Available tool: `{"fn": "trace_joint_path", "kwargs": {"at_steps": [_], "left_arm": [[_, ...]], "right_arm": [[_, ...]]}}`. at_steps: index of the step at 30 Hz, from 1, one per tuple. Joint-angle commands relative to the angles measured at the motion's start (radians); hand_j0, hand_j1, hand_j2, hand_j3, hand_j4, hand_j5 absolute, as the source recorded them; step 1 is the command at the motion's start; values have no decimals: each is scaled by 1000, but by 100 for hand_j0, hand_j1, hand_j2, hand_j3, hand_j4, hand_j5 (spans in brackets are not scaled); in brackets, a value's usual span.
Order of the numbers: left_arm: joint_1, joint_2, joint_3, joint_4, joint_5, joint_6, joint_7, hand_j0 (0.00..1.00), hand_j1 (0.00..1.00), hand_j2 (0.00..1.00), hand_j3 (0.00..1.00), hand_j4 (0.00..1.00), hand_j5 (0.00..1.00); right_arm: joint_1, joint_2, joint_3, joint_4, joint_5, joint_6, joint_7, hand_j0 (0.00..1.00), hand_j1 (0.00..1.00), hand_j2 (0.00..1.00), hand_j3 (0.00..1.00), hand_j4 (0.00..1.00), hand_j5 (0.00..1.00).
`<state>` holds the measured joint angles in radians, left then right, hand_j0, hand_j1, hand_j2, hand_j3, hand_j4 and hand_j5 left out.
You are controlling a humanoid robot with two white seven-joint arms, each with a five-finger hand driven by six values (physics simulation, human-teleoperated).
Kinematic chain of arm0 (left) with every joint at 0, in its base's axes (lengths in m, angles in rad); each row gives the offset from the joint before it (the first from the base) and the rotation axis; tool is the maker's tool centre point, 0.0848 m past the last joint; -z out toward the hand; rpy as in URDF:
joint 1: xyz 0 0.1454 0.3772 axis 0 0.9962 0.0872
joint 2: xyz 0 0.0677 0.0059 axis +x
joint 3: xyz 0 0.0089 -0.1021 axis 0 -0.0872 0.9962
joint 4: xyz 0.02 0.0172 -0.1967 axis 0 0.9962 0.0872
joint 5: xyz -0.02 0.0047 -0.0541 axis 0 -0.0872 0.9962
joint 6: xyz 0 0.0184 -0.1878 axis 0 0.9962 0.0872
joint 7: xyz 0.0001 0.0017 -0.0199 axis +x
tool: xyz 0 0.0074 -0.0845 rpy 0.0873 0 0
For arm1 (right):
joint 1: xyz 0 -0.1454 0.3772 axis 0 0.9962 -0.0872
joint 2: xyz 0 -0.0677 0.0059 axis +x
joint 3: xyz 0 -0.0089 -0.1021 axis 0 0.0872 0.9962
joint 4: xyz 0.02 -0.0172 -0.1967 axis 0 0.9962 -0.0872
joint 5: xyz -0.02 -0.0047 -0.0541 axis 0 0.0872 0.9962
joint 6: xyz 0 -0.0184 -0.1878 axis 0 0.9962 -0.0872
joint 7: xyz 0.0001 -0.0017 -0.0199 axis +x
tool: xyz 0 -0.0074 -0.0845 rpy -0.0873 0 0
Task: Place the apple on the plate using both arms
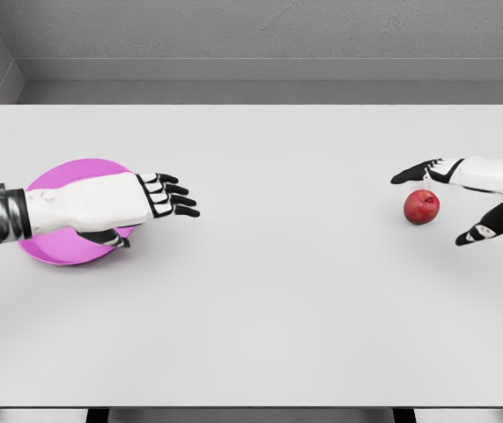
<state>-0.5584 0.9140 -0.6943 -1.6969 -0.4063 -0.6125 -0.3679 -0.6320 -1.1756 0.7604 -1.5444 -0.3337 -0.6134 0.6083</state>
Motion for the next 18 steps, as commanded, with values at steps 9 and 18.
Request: {"fn": "trace_joint_path", "kwargs": {"at_steps": [9, 18], "left_arm": [[-28, -1, 3, -9, 11, 2, -22, 100, 100, 100, 100, 100, 100], [-28, -3, 3, -9, 11, 2, -23, 100, 100, 100, 100, 100, 100]], "right_arm": [[-5, 137, 2, 130, -24, 3, 3, 100, 100, 100, 100, 100, 100], [-3, 179, 19, 210, 30, 3, 3, 100, 100, 100, 100, 100, 100]]}}
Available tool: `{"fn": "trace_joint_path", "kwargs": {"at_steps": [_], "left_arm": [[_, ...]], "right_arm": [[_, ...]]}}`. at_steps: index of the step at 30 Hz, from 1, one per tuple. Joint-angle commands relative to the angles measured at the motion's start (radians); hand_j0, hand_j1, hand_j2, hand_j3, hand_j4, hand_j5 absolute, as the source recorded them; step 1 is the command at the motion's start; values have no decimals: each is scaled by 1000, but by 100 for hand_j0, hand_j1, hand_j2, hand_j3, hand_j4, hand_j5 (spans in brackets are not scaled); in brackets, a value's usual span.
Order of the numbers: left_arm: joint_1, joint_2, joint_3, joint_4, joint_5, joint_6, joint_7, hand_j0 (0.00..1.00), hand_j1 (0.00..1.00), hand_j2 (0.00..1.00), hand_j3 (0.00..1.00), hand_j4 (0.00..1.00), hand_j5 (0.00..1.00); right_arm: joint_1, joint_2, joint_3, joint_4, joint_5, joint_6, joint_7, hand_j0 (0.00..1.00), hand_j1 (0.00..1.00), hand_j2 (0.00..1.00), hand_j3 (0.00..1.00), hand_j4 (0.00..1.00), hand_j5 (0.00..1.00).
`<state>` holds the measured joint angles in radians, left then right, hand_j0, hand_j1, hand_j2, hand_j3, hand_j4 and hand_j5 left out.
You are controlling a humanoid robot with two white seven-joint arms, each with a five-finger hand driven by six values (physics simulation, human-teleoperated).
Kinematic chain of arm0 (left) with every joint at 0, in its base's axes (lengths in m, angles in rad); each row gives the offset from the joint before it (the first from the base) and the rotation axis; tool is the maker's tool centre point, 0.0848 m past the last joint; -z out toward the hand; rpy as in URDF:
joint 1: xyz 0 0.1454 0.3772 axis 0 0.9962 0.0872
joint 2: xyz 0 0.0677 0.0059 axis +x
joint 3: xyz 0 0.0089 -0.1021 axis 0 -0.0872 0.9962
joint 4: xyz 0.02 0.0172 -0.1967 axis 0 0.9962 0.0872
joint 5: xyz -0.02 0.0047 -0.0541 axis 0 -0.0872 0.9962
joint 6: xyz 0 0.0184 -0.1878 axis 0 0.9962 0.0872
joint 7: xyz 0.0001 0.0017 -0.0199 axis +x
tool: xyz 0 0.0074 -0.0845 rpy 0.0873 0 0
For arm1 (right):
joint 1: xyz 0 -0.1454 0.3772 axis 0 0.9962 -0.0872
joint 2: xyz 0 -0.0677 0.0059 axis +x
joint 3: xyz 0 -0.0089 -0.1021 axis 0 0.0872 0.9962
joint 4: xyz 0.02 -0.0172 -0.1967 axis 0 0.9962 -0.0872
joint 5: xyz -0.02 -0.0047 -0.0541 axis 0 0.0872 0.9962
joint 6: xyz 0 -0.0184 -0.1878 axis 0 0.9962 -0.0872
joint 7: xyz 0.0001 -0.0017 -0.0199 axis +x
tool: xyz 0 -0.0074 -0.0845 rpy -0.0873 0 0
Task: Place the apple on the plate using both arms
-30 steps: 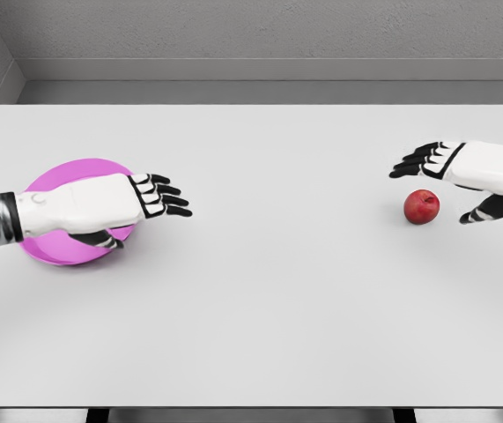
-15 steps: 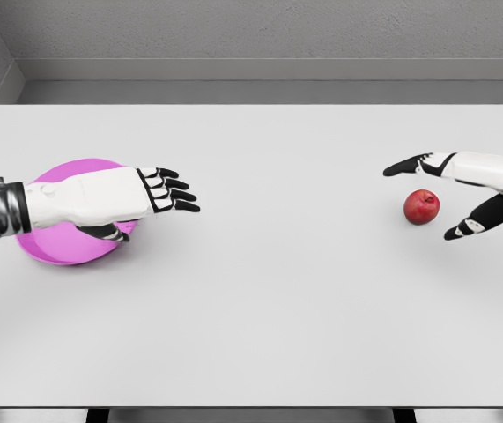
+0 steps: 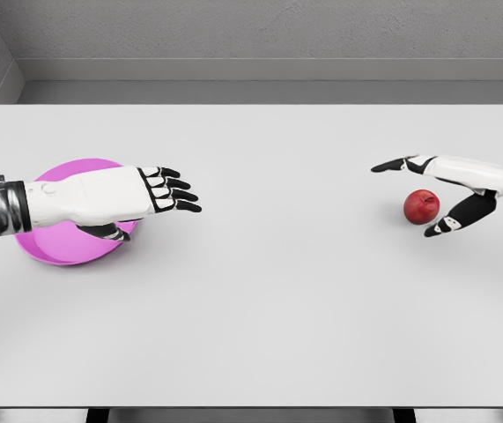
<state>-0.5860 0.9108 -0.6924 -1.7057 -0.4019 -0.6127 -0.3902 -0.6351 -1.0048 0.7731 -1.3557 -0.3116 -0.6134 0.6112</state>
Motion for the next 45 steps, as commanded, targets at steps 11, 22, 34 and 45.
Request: {"fn": "trace_joint_path", "kwargs": {"at_steps": [11, 22, 34, 45], "left_arm": [[2, 0, 1, 0, 6, 2, 1, 100, 100, 100, 100, 100, 100], [2, 0, 1, 1, 6, 2, 1, 100, 100, 100, 100, 100, 100], [2, 0, 1, 1, 6, 2, -1, 100, 100, 100, 100, 100, 100], [3, 0, 1, 1, 6, 2, -1, 100, 100, 100, 100, 100, 100]], "right_arm": [[-3, 58, 6, 171, 75, 2, 0, 100, 100, 100, 100, 100, 100], [-11, 91, 8, 222, 118, 2, 0, 100, 100, 100, 100, 100, 100], [-32, 133, 6, 302, 175, 2, 0, 100, 100, 100, 100, 100, 100], [-52, 183, 6, 360, 235, 2, 0, 100, 100, 100, 100, 100, 100]]}}
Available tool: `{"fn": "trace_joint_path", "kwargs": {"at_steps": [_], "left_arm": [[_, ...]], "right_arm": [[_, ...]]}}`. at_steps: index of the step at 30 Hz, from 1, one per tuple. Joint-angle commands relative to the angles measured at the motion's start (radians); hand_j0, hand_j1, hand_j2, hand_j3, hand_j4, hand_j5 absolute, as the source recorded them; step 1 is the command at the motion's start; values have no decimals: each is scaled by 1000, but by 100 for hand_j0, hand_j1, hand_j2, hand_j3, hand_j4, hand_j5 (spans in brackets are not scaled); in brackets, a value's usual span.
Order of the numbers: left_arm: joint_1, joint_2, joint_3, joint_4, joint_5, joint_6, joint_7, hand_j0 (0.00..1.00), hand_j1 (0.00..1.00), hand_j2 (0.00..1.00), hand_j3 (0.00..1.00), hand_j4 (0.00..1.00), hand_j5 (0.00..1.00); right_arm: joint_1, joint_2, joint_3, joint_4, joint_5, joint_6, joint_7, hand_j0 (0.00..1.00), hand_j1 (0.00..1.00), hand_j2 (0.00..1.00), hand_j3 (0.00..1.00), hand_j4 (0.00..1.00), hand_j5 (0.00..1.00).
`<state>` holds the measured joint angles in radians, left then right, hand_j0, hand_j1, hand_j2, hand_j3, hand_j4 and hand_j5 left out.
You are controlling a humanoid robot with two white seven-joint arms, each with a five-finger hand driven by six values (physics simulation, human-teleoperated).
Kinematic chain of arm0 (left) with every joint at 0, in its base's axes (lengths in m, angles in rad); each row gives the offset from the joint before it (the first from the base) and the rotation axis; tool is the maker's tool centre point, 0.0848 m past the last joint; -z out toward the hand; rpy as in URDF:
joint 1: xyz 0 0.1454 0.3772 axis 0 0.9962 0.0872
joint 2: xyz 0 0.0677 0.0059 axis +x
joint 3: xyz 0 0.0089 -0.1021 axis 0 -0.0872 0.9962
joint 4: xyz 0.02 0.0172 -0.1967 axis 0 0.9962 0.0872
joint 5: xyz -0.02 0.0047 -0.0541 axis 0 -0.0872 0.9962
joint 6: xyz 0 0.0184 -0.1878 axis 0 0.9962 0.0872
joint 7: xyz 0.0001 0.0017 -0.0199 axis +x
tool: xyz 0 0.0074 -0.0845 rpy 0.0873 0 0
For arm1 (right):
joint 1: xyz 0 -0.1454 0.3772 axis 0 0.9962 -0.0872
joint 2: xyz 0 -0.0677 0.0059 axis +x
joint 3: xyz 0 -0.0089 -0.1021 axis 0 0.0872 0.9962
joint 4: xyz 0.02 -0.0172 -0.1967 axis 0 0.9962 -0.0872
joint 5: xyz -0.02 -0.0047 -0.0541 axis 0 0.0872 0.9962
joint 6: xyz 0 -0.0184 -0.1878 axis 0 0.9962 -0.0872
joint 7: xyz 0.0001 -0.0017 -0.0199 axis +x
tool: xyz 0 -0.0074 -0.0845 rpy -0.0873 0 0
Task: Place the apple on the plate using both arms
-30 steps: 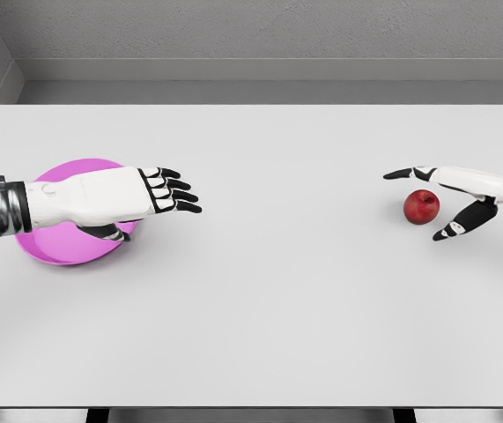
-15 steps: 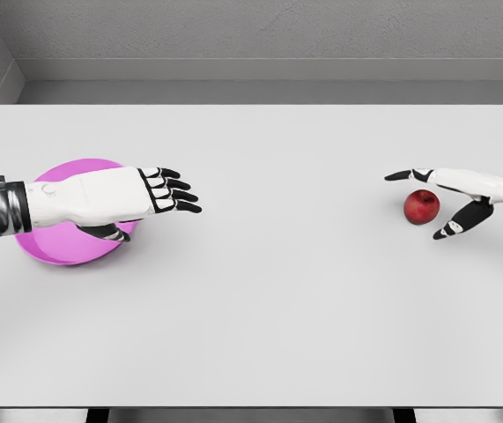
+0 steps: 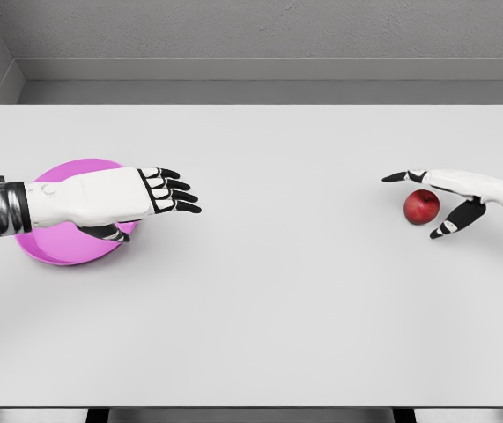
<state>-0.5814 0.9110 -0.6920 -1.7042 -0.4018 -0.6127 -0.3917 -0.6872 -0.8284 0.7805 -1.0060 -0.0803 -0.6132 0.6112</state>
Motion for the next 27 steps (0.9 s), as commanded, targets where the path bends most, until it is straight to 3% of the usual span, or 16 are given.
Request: {"fn": "trace_joint_path", "kwargs": {"at_steps": [1, 5, 10, 22, 27], "left_arm": [[-2, 0, 2, 0, 6, 2, 0, 100, 100, 100, 100, 100, 100], [0, 0, 0, 0, 6, 2, 0, 100, 100, 100, 100, 100, 100], [0, 0, 0, 0, 6, 2, 0, 100, 100, 100, 100, 100, 100], [0, 0, 0, 0, 6, 2, -6, 100, 100, 100, 100, 100, 100], [0, 2, 0, 0, 5, 2, -6, 100, 100, 100, 100, 100, 100]], "right_arm": [[0, 6, -1, 10, 4, 2, 0, 100, 100, 100, 100, 100, 100], [0, 6, -1, 13, 16, 2, 0, 100, 100, 100, 100, 100, 100], [-11, 25, -3, 67, 45, 2, 0, 100, 100, 100, 100, 100, 100], [-18, 32, -1, 86, 50, 2, 0, 100, 100, 100, 100, 100, 100], [-25, 31, -3, 86, 50, 2, 0, 80, 80, 80, 80, 80, 80]]}}
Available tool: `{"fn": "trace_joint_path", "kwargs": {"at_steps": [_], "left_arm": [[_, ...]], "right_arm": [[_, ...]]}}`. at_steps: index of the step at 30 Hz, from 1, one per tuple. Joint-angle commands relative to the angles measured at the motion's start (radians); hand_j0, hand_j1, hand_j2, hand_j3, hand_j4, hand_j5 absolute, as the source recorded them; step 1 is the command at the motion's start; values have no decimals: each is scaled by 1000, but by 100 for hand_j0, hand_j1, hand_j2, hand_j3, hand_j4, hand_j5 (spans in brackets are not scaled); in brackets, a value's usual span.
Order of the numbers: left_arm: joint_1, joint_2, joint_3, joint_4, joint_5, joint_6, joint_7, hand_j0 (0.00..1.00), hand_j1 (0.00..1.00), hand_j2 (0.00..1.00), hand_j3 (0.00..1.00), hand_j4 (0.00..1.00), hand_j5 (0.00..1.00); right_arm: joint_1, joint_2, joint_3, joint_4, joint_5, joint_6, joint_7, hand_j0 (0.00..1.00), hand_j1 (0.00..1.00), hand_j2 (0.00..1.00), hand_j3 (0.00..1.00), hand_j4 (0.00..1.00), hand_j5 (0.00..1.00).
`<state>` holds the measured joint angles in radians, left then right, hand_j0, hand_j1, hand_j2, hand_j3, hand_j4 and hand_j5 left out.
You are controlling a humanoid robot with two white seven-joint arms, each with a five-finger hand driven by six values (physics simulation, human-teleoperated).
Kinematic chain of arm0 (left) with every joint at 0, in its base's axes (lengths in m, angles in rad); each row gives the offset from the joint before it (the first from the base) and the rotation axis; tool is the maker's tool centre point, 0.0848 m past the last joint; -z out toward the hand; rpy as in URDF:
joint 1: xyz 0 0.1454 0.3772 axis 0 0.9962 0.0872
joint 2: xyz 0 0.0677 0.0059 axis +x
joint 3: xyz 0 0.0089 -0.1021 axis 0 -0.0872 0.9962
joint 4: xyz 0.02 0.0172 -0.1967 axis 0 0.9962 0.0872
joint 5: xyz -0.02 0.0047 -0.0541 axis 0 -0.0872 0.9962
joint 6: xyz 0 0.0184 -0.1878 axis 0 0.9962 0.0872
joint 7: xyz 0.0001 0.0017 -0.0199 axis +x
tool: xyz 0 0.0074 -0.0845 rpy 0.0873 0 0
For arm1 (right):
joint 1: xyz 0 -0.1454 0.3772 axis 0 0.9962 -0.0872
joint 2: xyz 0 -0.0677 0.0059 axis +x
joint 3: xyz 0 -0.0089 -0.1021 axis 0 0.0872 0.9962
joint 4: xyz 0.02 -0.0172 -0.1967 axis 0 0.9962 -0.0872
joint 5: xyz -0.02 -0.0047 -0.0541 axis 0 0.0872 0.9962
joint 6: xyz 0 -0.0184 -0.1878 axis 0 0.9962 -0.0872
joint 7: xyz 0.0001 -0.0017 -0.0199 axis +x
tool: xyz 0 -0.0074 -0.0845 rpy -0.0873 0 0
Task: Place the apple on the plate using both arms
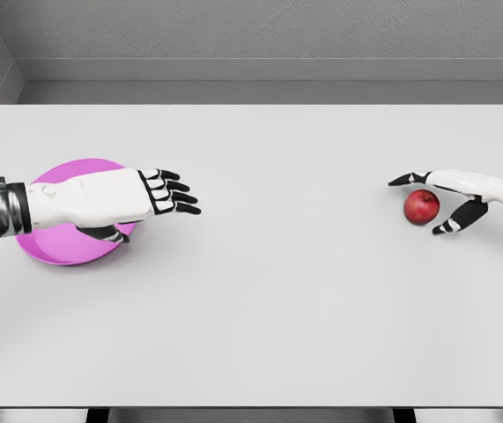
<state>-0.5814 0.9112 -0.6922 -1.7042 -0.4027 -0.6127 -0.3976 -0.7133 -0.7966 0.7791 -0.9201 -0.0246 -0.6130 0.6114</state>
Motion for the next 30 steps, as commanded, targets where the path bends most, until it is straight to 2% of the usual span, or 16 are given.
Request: {"fn": "trace_joint_path", "kwargs": {"at_steps": [1, 3, 5, 7, 8, 9, 10, 12, 18, 19, 20, 22, 24, 27, 30], "left_arm": [[0, 2, 0, 0, 5, 2, 0, 100, 100, 100, 100, 100, 100], [0, 2, 0, 0, 5, 2, 0, 100, 100, 100, 100, 100, 100], [2, 2, 0, 0, 5, 2, 0, 100, 100, 100, 100, 100, 100], [0, 2, 0, 0, 5, 2, 0, 100, 100, 100, 100, 100, 100], [2, 2, 0, 0, 5, 2, 0, 100, 100, 100, 100, 100, 100], [2, 2, 0, 0, 5, 2, 0, 100, 100, 100, 100, 100, 100], [2, 2, 0, 0, 5, 2, 0, 100, 100, 100, 100, 100, 100], [2, 2, 0, 0, 5, 2, 0, 100, 100, 100, 100, 100, 100], [2, 2, 0, 0, 5, 2, 0, 100, 100, 100, 100, 100, 100], [2, 2, 2, 0, 5, 2, 0, 100, 100, 100, 100, 100, 100], [2, 2, 2, 0, 5, 2, -1, 100, 100, 100, 100, 100, 100], [0, 2, 0, 0, 5, 2, 0, 100, 100, 100, 100, 100, 100], [0, 2, 0, 0, 5, 2, -1, 100, 100, 100, 100, 100, 100], [0, 2, 0, 0, 5, 2, -1, 100, 100, 100, 100, 100, 100], [-3, 0, 0, 1, 2, 2, -3, 100, 100, 100, 100, 100, 100]], "right_arm": [[0, -1, -1, 0, -6, 2, -1, 77, 77, 77, 77, 77, 77], [-2, -1, -1, 0, -6, 2, -1, 70, 70, 70, 70, 70, 70], [-2, -1, -1, -2, -5, 2, -1, 69, 69, 69, 69, 69, 69], [-2, -1, -1, -2, -6, 2, -1, 56, 56, 56, 56, 56, 56], [-3, -1, -1, -2, -6, 2, -1, 55, 55, 55, 55, 55, 55], [-3, -1, -1, -2, -8, 2, -1, 47, 47, 47, 47, 47, 47], [-5, -1, -1, -3, -6, 2, -1, 45, 45, 45, 45, 45, 45], [-3, -1, -1, -3, -8, 2, -1, 41, 41, 41, 41, 41, 41], [-6, 0, -4, -9, -23, 2, -1, 41, 41, 41, 41, 41, 41], [-6, 0, -4, -23, -56, 2, -1, 42, 42, 42, 42, 42, 42], [-5, -1, -1, -54, -98, 2, -1, 42, 42, 42, 42, 42, 42], [-8, 4, 2, -180, -106, 2, -1, 42, 42, 42, 42, 42, 42], [-21, 28, 49, -289, -106, 2, -1, 42, 42, 42, 42, 42, 42], [-58, 111, 144, -379, -98, 2, -1, 42, 42, 42, 42, 42, 42], [-80, 149, 221, -476, -92, 47, -1, 42, 42, 42, 42, 42, 42]]}}
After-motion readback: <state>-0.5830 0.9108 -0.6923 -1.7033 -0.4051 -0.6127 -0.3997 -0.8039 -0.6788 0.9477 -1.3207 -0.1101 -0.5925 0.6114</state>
